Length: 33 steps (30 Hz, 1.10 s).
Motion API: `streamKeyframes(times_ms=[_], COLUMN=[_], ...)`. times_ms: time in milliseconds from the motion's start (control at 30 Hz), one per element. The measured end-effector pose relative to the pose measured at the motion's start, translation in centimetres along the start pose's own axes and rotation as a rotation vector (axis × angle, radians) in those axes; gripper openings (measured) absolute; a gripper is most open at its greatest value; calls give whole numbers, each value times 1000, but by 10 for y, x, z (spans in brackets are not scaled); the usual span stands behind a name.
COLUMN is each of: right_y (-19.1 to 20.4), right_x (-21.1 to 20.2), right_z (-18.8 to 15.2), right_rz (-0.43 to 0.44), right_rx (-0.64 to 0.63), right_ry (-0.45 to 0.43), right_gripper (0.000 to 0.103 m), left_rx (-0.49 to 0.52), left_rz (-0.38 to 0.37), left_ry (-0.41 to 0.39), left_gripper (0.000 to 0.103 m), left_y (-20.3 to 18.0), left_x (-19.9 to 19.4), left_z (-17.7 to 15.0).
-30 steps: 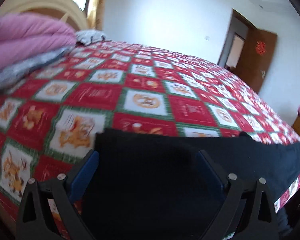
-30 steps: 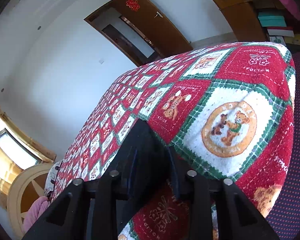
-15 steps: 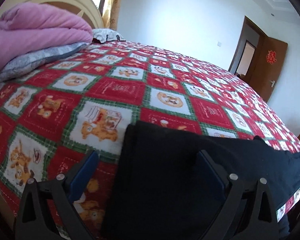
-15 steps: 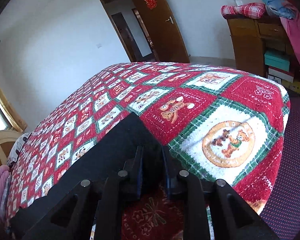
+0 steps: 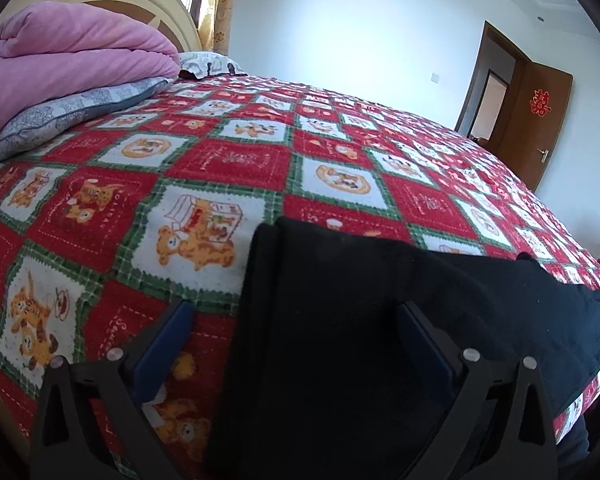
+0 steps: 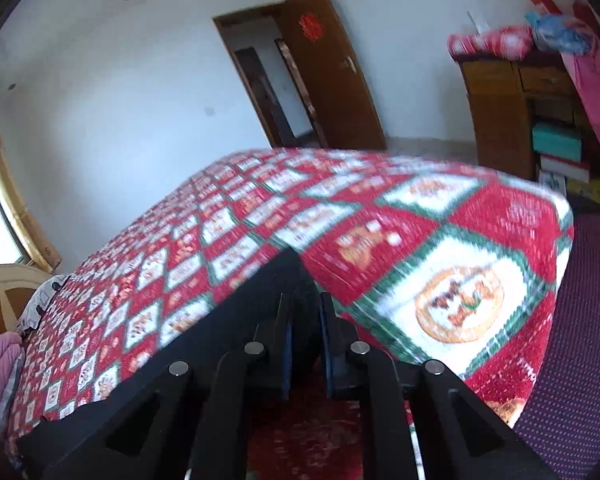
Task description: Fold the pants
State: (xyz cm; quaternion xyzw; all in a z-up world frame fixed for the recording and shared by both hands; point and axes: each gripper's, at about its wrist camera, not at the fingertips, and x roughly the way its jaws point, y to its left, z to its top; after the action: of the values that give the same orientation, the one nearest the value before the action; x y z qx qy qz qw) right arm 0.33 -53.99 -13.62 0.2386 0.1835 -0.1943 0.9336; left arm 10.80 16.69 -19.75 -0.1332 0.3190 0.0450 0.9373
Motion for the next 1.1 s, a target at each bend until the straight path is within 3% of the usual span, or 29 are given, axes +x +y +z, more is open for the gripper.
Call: streamKeyframes(times_ms=[167, 367, 733, 1100], right_y=[30, 71, 141, 194], right_x=[-25, -44, -65, -66], right_z=[5, 0, -26, -56], right_rz=[35, 74, 187, 309], right_rx=[-100, -222, -425, -532], right_ry=[-93, -143, -166, -138], right_gripper=[11, 11, 11, 11], left_rx=[-4, -4, -3, -3], left_rz=[-1, -1, 1, 0], left_ry=[0, -2, -7, -17], left_gripper=[103, 103, 103, 103], left_y=[1, 1, 0, 0], left_x=[1, 1, 1, 1], left_z=[0, 0, -1, 0])
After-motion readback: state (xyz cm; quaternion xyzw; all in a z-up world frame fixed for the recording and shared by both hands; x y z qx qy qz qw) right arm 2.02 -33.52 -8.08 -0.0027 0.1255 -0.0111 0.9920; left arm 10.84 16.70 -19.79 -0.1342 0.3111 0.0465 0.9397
